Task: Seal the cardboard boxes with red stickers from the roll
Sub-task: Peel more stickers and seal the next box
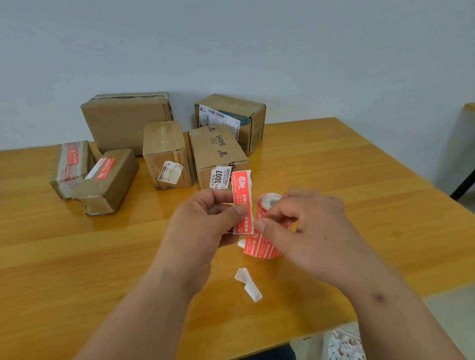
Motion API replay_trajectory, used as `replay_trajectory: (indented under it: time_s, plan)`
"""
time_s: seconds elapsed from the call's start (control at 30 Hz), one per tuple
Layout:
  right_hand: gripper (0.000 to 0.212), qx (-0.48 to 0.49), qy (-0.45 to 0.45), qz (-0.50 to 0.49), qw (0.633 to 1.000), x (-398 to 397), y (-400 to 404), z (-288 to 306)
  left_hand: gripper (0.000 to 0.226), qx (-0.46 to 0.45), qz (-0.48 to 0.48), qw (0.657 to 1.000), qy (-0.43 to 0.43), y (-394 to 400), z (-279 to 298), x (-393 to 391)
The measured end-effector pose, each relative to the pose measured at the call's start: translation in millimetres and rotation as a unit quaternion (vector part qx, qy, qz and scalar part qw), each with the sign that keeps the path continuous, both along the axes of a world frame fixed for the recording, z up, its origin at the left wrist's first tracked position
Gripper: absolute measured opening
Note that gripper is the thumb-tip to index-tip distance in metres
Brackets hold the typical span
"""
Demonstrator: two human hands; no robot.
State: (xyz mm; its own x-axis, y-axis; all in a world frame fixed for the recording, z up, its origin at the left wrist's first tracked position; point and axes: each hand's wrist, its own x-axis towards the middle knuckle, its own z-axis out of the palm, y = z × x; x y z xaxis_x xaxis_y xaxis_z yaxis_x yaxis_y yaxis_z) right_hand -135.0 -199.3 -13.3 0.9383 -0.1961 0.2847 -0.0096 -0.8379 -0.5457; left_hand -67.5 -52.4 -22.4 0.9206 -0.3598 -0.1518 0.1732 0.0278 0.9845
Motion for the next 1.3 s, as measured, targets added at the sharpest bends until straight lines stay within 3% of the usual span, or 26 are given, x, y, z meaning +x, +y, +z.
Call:
replay_trajectory:
  time_s: [0.23,0.37,0.47,0.53,0.93,1.3]
  plan:
    - [0.019,0.196,0.044,0.037,0.979,-4.7,12.7,6.4,0.02,-0.032,0.002,0.999,-0.008,2.0,6.5,-6.9]
    - [0.018,0.252,0.05,0.036,0.966,-7.1,16.9,7.3,0.033,0.047,0.058,0.993,-0.097,8.4,5.7,-12.9]
    - [0.021,0.257,0.041,0.028,0.965,-6.6,20.3,6.3,0.016,0.129,0.067,0.961,-0.237,15.6,5.8,-19.5]
    - [0.024,0.267,0.04,0.032,0.962,-7.4,22.9,6.4,0.008,0.139,0.022,0.954,-0.265,18.3,5.6,-23.5]
    - [0.02,0.253,0.029,0.04,0.966,-6.7,30.0,4.5,0.013,0.111,-0.066,0.972,-0.198,34.3,6.9,-23.4]
    - [0.02,0.145,-0.017,0.052,0.988,2.8,30.4,-5.0,0.014,0.136,-0.006,0.967,-0.215,37.5,5.4,-17.8]
